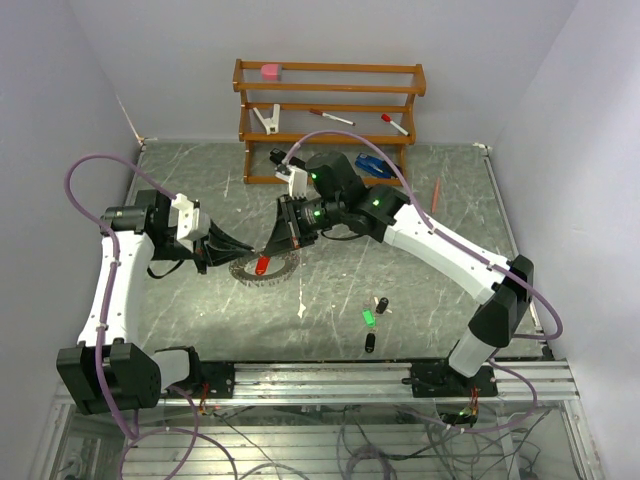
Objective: Put the keys on the keyring
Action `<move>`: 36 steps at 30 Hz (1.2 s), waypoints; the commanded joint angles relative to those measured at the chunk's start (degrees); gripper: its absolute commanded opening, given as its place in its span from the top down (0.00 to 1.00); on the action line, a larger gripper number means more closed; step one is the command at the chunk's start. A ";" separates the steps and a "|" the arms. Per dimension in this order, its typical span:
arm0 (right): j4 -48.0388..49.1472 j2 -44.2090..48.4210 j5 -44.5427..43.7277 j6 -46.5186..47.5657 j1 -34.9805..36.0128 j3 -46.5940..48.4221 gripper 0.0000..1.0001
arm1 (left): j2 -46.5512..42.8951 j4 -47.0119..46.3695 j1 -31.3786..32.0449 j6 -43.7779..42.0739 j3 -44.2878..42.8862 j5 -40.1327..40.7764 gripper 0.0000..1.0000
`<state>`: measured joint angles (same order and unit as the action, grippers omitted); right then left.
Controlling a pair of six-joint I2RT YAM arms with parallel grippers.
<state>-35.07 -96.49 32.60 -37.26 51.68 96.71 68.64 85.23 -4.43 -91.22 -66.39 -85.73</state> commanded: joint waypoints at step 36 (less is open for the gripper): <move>-1.03 -2.96 0.59 6.24 1.55 4.49 1.00 | -0.68 0.29 -0.30 1.41 -1.46 -5.18 0.93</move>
<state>-37.67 -98.94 32.32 -32.42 52.53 100.62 68.36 85.17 -4.71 -89.52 -66.39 -85.23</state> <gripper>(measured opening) 0.006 0.083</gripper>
